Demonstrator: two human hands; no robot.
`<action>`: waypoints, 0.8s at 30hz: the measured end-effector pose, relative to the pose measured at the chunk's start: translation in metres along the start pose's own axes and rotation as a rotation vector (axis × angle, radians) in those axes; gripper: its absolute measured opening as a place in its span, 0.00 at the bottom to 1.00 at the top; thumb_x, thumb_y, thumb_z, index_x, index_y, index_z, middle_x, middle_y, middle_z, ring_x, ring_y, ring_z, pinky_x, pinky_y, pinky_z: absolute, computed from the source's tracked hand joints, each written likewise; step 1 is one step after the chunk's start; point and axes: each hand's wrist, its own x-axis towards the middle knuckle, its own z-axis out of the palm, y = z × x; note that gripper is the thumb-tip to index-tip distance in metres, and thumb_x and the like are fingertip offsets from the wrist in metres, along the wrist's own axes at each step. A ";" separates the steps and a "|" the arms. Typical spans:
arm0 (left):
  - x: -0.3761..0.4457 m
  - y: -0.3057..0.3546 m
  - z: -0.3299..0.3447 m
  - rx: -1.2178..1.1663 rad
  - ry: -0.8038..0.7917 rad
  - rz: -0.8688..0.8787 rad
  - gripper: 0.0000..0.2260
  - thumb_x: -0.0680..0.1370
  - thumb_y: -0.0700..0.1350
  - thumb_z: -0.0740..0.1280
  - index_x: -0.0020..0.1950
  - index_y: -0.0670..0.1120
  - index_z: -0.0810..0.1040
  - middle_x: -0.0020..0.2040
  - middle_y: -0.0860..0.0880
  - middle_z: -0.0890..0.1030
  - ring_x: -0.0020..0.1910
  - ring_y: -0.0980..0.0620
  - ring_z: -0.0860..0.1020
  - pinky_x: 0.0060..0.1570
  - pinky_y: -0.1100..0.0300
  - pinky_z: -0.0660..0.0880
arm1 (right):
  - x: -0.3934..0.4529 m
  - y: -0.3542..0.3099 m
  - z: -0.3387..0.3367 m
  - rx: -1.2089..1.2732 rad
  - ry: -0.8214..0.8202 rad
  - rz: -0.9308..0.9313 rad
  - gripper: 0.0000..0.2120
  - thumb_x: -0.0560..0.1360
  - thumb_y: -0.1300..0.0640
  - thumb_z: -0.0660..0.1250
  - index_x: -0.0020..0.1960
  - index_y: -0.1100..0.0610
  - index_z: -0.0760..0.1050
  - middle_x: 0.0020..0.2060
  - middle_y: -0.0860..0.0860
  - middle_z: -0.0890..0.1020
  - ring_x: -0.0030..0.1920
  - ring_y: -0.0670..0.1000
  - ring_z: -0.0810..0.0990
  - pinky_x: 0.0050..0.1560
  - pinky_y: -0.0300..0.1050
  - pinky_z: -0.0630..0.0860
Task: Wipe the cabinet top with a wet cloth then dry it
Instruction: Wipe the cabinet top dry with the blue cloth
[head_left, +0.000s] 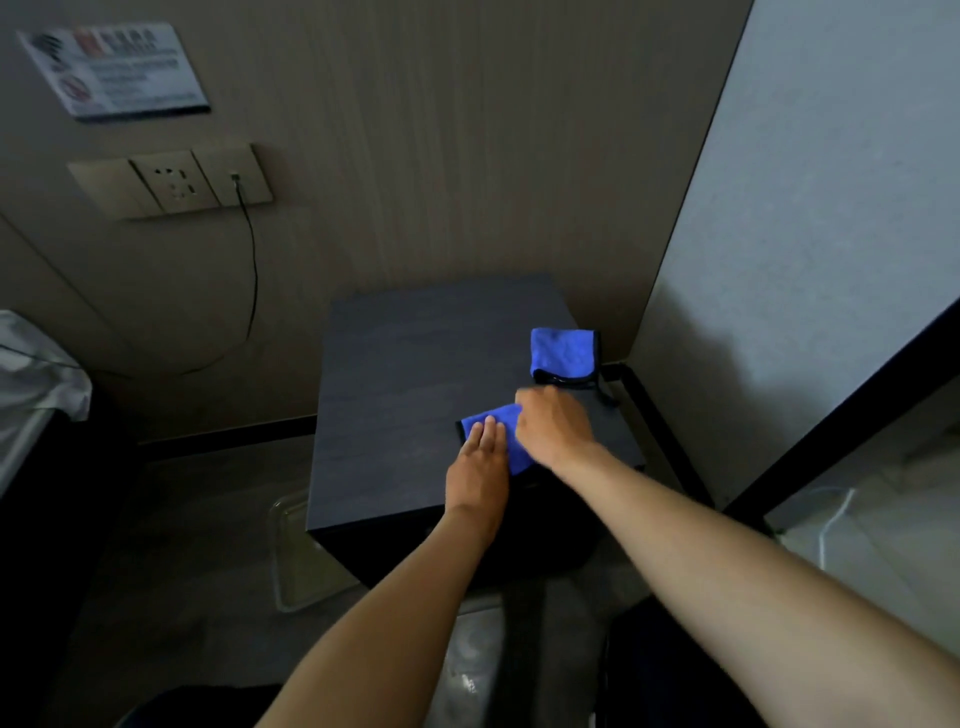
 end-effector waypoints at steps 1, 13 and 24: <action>0.004 0.002 -0.001 -0.016 0.009 0.009 0.24 0.85 0.41 0.47 0.79 0.41 0.44 0.80 0.45 0.46 0.79 0.47 0.46 0.74 0.60 0.54 | 0.011 0.006 -0.002 -0.002 0.035 0.014 0.10 0.76 0.59 0.61 0.55 0.57 0.78 0.55 0.57 0.81 0.56 0.60 0.80 0.51 0.49 0.76; 0.085 0.020 0.012 -0.033 0.066 0.056 0.23 0.86 0.44 0.48 0.79 0.42 0.47 0.80 0.46 0.48 0.79 0.48 0.47 0.75 0.60 0.53 | 0.122 0.100 0.028 0.529 0.052 0.613 0.41 0.77 0.47 0.66 0.79 0.62 0.48 0.73 0.60 0.66 0.71 0.62 0.69 0.68 0.55 0.69; 0.149 0.038 0.006 -0.017 -0.017 0.105 0.31 0.82 0.42 0.56 0.79 0.58 0.43 0.80 0.44 0.46 0.79 0.45 0.47 0.68 0.55 0.65 | 0.186 0.136 0.036 0.908 0.323 0.644 0.13 0.70 0.60 0.71 0.54 0.58 0.81 0.49 0.53 0.84 0.49 0.51 0.81 0.57 0.52 0.79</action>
